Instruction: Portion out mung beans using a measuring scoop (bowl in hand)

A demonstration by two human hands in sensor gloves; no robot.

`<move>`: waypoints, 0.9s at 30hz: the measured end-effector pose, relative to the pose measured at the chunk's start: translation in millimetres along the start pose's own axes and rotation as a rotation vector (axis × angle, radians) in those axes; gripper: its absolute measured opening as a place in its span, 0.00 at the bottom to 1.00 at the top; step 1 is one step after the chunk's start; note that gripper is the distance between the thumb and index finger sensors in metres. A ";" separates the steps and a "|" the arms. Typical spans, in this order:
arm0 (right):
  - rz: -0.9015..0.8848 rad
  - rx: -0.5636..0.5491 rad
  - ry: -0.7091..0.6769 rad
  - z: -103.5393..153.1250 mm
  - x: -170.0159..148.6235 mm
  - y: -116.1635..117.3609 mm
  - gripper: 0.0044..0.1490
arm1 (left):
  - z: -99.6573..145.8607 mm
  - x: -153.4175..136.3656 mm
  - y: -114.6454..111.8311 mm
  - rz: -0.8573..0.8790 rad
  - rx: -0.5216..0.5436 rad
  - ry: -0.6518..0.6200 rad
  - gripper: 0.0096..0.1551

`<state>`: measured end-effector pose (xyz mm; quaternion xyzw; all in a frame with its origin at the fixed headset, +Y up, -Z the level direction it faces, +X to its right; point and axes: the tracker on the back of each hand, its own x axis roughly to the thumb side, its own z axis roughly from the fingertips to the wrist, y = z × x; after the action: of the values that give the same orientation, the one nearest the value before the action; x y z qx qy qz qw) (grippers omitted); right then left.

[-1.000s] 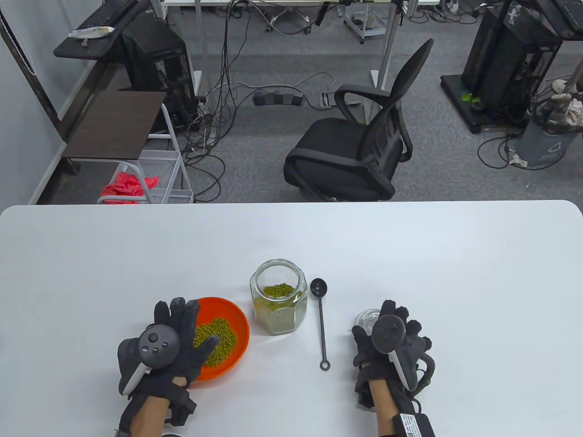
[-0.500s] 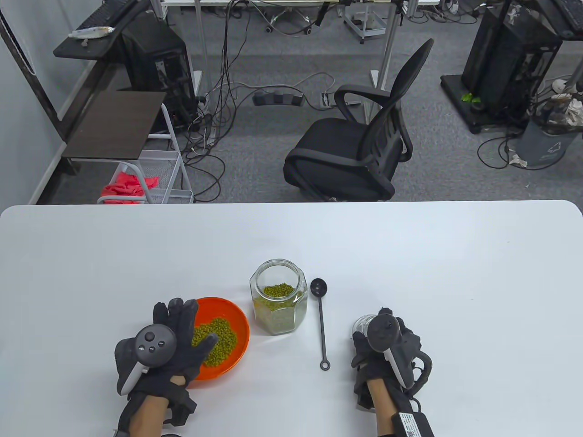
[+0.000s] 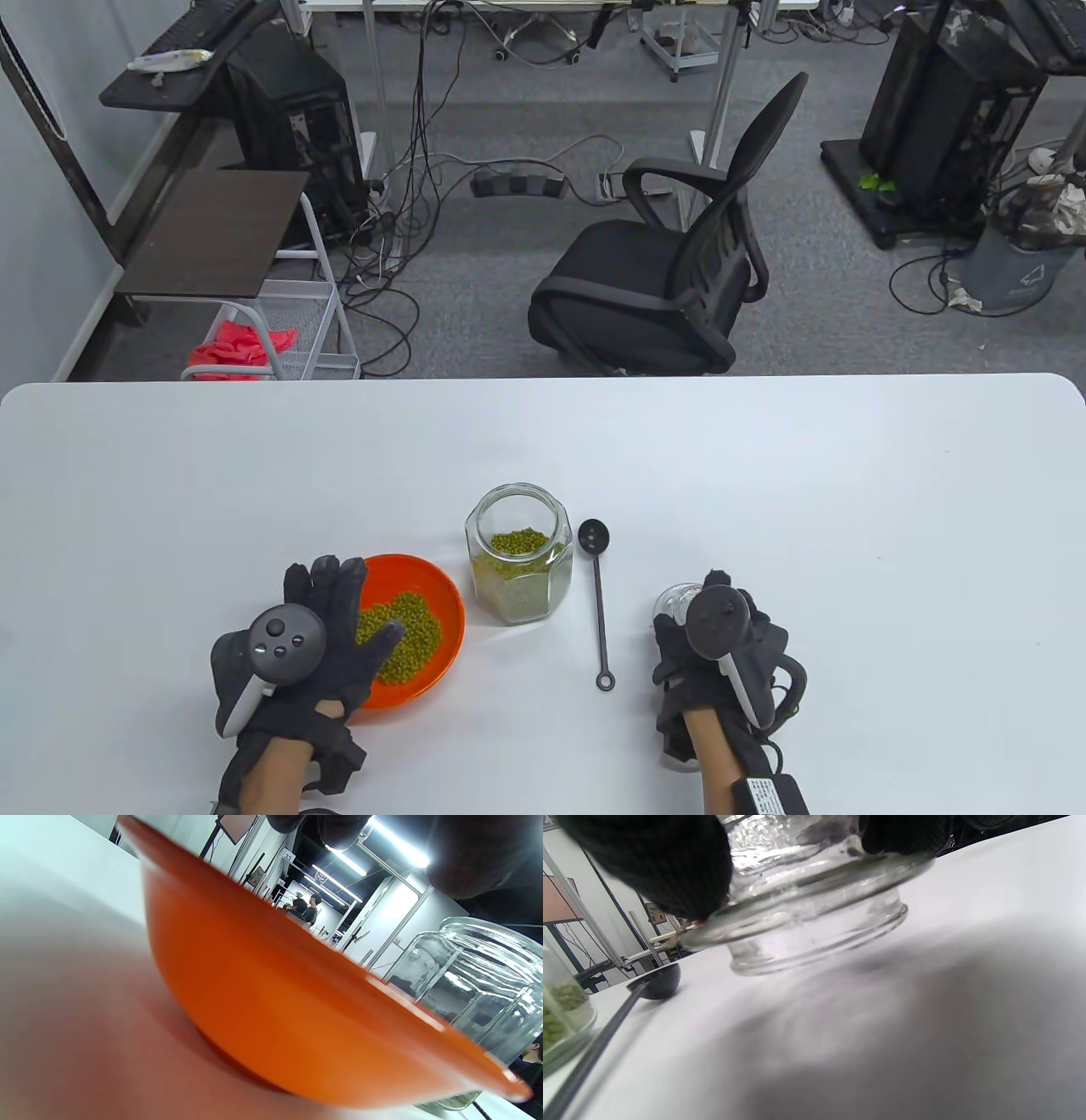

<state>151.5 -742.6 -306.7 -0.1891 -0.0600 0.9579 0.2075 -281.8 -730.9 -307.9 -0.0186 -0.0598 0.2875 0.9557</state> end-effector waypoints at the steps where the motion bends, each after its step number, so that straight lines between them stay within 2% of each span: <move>1: -0.008 -0.007 -0.004 0.5 1.6 -2.0 0.55 | -0.1 -0.3 0.1 0.002 0.000 0.000 0.53; 27: -0.178 -0.151 -0.204 20.2 78.3 -59.0 0.54 | 0.4 -0.4 3.2 0.044 0.008 -0.020 0.53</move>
<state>99.9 -657.0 -303.1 -0.0999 -0.1689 0.9428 0.2695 -283.9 -728.4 -307.8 -0.0133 -0.0676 0.3090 0.9486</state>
